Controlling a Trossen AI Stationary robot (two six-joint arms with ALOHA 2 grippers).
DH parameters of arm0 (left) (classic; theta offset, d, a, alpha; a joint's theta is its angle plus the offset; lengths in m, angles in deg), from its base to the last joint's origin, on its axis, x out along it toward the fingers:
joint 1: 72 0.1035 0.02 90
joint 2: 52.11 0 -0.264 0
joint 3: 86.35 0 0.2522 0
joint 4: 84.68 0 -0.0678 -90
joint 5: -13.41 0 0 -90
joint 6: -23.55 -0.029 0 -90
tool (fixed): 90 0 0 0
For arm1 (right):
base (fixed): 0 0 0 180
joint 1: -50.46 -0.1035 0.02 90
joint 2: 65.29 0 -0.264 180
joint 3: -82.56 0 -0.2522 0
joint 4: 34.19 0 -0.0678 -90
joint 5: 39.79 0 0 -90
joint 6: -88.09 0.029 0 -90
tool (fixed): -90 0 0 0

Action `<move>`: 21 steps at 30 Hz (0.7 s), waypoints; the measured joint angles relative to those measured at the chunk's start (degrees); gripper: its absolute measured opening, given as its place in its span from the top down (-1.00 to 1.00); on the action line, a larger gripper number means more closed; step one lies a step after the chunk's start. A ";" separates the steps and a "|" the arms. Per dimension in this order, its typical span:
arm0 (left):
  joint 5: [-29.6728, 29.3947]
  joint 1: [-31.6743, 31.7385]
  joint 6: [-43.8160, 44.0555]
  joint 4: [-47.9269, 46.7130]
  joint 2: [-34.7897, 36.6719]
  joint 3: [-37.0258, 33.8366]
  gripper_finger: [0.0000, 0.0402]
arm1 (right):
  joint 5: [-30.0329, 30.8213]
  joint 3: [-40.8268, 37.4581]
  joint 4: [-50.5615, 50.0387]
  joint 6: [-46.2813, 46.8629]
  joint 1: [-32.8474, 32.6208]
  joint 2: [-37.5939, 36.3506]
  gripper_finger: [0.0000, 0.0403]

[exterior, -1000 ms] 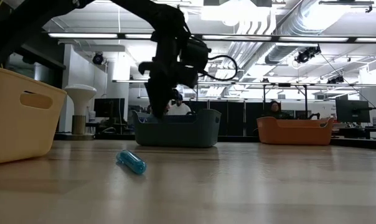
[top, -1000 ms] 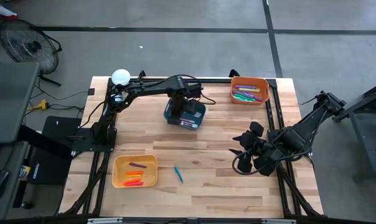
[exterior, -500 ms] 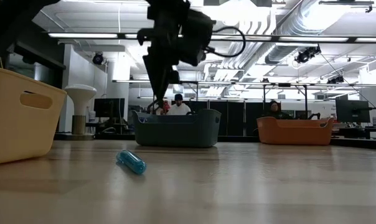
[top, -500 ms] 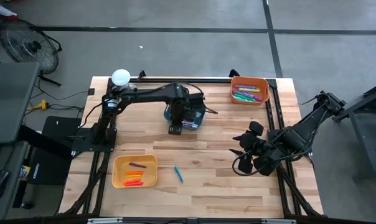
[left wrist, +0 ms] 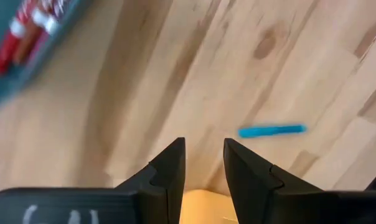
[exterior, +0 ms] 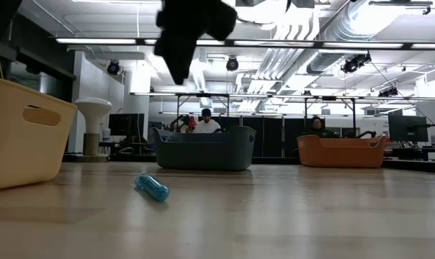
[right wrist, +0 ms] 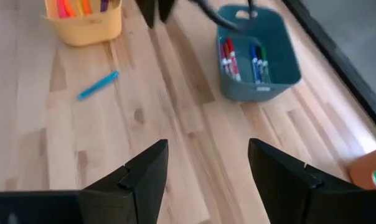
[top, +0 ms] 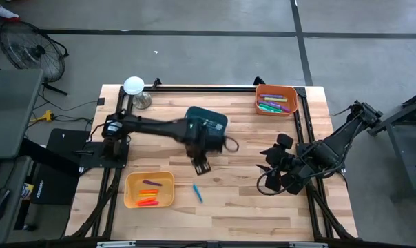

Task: Pick & Place Markers
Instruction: Put the blue pen into the yellow bin

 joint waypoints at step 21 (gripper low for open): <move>-5.79 -14.84 65.92 9.72 -3.75 -0.20 0.47 | 4.31 -0.02 -5.43 -1.56 0.39 -15.92 -0.05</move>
